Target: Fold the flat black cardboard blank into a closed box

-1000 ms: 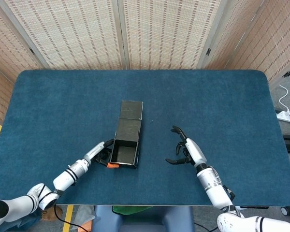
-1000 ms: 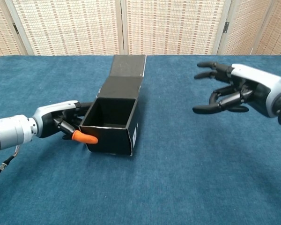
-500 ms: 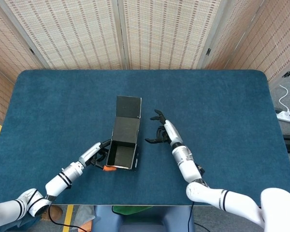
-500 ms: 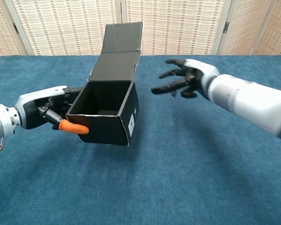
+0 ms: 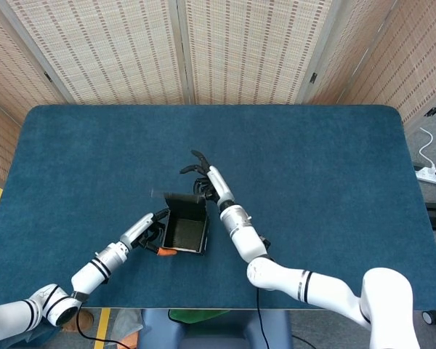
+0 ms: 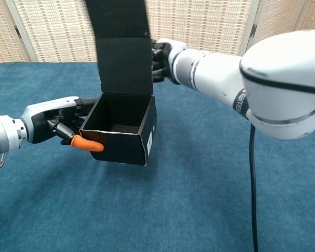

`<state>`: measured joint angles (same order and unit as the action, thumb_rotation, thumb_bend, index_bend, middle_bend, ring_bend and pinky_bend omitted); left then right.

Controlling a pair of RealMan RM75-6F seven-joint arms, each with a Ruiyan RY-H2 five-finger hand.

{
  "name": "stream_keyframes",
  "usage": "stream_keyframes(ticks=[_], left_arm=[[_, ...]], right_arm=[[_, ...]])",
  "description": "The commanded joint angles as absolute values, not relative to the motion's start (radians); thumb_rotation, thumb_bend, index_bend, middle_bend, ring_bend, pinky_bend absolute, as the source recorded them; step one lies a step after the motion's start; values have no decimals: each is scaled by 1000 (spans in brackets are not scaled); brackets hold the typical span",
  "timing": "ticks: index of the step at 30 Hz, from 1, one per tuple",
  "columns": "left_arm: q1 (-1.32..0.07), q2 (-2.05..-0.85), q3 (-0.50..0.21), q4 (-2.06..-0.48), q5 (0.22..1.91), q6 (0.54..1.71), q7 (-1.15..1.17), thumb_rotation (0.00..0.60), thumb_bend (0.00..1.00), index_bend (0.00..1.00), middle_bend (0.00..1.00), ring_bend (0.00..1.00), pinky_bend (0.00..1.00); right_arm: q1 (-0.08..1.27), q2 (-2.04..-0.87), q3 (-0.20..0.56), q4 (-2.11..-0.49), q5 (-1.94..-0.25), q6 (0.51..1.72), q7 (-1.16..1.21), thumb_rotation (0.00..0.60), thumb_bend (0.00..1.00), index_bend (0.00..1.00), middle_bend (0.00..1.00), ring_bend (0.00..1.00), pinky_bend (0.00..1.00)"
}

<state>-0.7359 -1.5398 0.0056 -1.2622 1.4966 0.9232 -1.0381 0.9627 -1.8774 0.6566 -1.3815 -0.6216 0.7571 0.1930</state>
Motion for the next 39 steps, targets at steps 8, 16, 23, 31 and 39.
stream_keyframes(ticks=[8, 16, 23, 31, 39], left_arm=[[-683, -1576, -23, -1279, 1382, 902, -827, 600, 198, 595, 561, 719, 932], [-669, -1592, -49, -1277, 1291, 830, -738, 600, 198, 510, 508, 730, 935], [-660, -1607, -72, -1265, 1255, 818, -702, 600, 196, 386, 412, 763, 927], [-646, -1568, -57, -1285, 1312, 856, -565, 600, 179, 5, 139, 721, 930], [-638, -1515, -38, -1321, 1304, 877, -315, 600, 176, 0, 5, 660, 926]], right_arm=[[939, -1715, 444, -1652, -748, 734, 33, 600, 0, 34, 356, 752, 1000], [966, -1773, 344, -1609, -836, 860, -113, 600, 0, 54, 344, 752, 1000], [977, -1806, 313, -1572, -873, 899, -167, 600, 0, 68, 338, 752, 1000], [983, -1852, 272, -1517, -928, 957, -261, 600, 0, 73, 333, 753, 1000], [975, -1899, 240, -1474, -978, 997, -317, 600, 0, 77, 332, 753, 1000]])
